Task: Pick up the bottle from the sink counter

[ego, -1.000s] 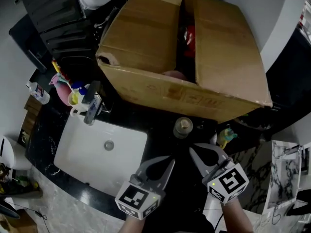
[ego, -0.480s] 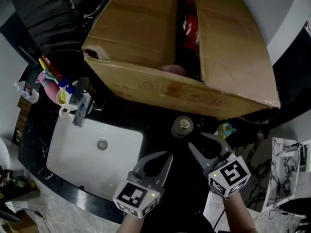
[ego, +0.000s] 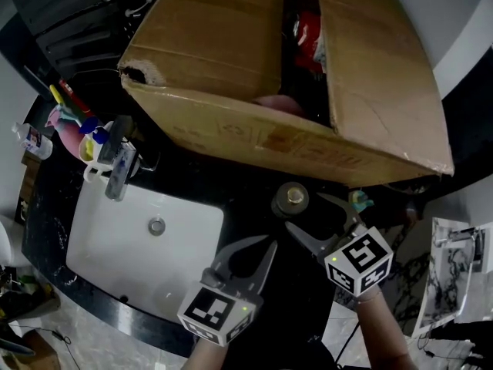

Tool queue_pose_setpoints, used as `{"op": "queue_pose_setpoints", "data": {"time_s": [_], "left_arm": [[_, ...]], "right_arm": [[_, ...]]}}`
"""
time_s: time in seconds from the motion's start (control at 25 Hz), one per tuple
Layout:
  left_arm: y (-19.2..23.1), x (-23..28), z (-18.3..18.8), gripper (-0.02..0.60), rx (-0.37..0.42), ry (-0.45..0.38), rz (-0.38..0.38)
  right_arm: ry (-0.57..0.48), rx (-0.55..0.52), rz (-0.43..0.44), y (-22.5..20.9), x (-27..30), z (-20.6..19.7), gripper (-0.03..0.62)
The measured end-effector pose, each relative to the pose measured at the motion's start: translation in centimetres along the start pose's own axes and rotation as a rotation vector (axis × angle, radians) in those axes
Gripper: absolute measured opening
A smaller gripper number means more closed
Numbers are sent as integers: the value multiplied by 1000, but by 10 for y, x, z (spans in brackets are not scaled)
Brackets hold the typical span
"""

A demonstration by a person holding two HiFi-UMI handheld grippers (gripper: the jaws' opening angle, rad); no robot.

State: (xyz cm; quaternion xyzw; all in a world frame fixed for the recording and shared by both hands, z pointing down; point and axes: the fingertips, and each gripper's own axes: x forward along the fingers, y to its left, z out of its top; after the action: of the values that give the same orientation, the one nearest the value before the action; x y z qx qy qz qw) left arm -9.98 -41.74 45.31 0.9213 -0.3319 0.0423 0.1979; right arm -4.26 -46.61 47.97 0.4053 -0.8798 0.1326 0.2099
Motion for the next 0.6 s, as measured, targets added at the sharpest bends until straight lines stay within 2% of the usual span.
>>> {"op": "queue_pose_setpoints", "data": {"time_s": [0.08,0.6], "left_arm": [[3,0,-2,8,-4,4,3],[9,7,0,7,-4,-12,-11]], "right_arm": [[22,-5,9,0,8,-4,305],[124,-73,44,-5,48,-16,322]]}}
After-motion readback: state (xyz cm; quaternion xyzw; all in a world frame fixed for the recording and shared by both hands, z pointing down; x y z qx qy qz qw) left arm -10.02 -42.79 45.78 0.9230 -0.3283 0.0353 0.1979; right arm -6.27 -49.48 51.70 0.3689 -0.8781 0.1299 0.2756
